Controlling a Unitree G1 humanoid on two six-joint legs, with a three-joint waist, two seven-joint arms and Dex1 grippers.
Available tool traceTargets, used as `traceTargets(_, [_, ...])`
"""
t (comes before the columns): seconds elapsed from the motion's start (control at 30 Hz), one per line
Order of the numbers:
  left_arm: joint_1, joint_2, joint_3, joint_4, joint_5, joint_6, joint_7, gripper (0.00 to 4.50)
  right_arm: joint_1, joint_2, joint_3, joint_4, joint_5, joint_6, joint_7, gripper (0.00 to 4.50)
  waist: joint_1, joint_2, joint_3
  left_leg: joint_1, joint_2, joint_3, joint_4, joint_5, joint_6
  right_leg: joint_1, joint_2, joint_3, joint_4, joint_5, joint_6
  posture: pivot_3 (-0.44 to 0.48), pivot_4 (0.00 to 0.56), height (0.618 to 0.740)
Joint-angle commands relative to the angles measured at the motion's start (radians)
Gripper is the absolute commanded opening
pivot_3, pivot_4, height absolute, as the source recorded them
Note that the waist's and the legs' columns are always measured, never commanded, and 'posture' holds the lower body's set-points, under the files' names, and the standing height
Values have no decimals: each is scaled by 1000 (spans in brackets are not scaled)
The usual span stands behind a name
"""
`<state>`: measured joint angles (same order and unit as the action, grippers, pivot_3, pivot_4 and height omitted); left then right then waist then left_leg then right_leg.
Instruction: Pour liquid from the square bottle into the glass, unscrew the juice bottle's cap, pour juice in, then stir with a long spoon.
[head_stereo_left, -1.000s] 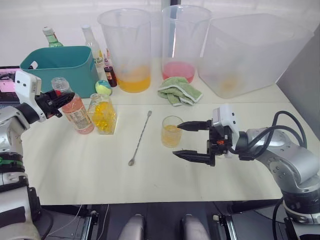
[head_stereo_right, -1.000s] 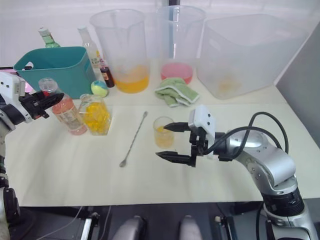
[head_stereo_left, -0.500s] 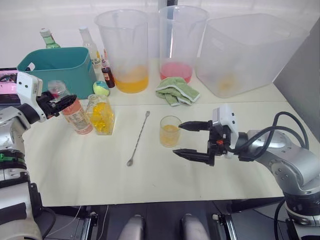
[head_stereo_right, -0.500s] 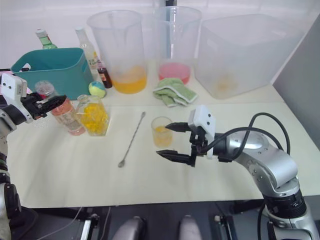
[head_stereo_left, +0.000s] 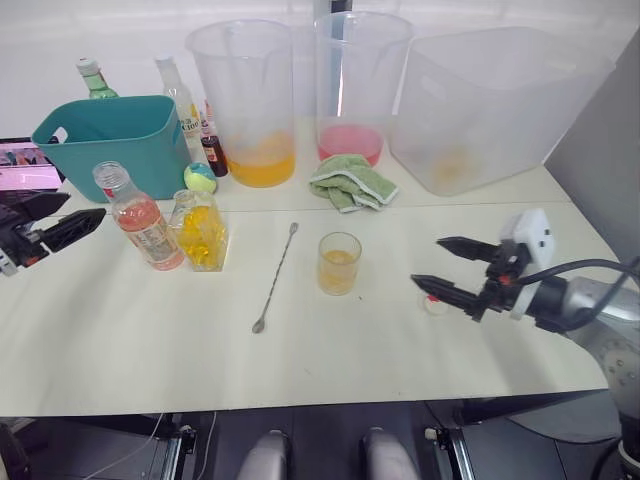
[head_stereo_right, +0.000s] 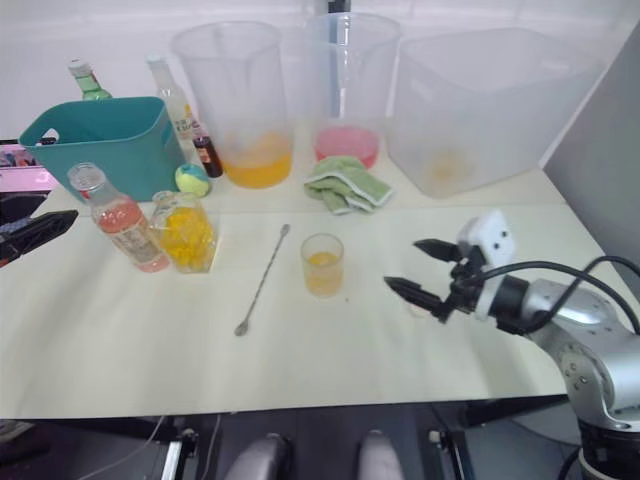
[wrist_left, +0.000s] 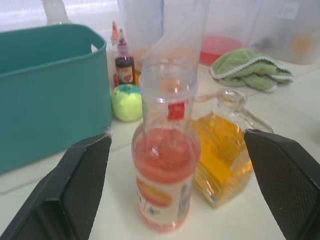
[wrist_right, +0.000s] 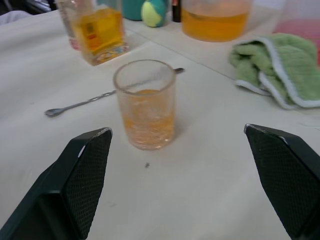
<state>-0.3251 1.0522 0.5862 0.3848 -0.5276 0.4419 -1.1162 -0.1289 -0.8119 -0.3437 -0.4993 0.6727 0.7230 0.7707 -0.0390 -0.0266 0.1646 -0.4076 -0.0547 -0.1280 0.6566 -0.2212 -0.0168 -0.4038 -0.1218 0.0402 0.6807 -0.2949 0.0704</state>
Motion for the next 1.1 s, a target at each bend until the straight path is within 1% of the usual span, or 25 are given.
traceTargets(0.03, [124, 3, 127, -98, -13, -18, 0, 4464, 91, -13, -145, 3, -30, -57, 3, 4500, 4, 0, 0, 0, 0, 1, 0, 0, 0, 0, 0, 1, -1, 0, 0, 0, 150, 738])
traceTargets(0.13, [236, -37, 160, -144, -3, -59, 4, 4464, 158, -10, -206, 13, -45, -90, 12, 4500, 9, 0, 0, 2, 0, 3, -1, 0, 0, 1, -1, 2, -1, 0, 0, 0, 150, 738])
traceTargets(0.2, [317, -90, 155, -153, 38, -117, 41, 4464, 207, 17, -247, 77, -102, -167, -5, 4500, 14, 0, 0, 4, 0, 3, -6, 0, 0, 2, -2, 3, -3, 0, 0, 0, 150, 738])
traceTargets(0.27, [374, -133, 153, -168, 62, -167, 66, 4464, 250, 38, -293, 123, -119, -205, -7, 4500, 18, 0, 0, 8, 0, 6, -10, 0, 0, 5, -2, 4, -5, 0, 0, 0, 150, 738])
traceTargets(0.33, [409, -170, 159, -180, 71, -208, 87, 4464, 302, 54, -347, 156, -117, -227, 7, 4500, 25, 0, 0, 11, 0, 6, -12, 0, 0, 8, -3, 4, -8, 0, 0, 0, 150, 738])
traceTargets(0.43, [434, -212, 167, -135, 87, -290, 117, 4464, 380, 82, -402, 219, -138, -284, 17, 4500, 31, 0, 0, 12, 0, 5, -12, 0, 0, 11, -3, 2, -11, 0, 0, 0, 150, 738])
traceTargets(0.53, [467, -243, 164, -71, 104, -372, 120, 4464, 446, 112, -435, 287, -167, -354, 23, 4500, 30, 0, -1, 18, 1, 6, -15, -1, 0, 18, -3, 2, -17, 0, 0, 0, 150, 738])
traceTargets(0.6, [471, -248, 160, -46, 99, -392, 121, 4464, 468, 127, -435, 312, -175, -386, 25, 4500, 27, 1, -1, 19, 1, 7, -16, -1, 0, 18, -3, 3, -17, 0, 0, 0, 150, 738])
traceTargets(0.73, [463, -239, 142, -29, 89, -406, 114, 4464, 480, 140, -410, 324, -183, -419, 27, 4500, 24, 1, -1, 19, 2, 8, -17, -1, 0, 17, -2, 3, -17, 0, 0, 0, 150, 738])
traceTargets(0.87, [456, -240, 131, -36, 85, -398, 117, 4464, 459, 159, -396, 317, -174, -425, -4, 4500, 23, 1, -1, 20, 2, 8, -17, -1, 0, 18, -2, 3, -17, 0, 0, 0, 150, 738])
traceTargets(1.03, [495, -279, 117, -153, 54, -345, 137, 4464, 421, 173, -361, 258, -135, -385, -26, 4500, 24, 1, -1, 19, 2, 8, -17, -1, 0, 17, -2, 4, -17, 0, 0, 0, 150, 738])
traceTargets(1.1, [550, -328, 109, -278, 13, -290, 159, 4464, 366, 165, -343, 229, -83, -357, -24, 4500, 24, 2, -1, 19, 2, 8, -17, -1, 0, 18, -3, 4, -17, 0, 0, 0, 150, 738])
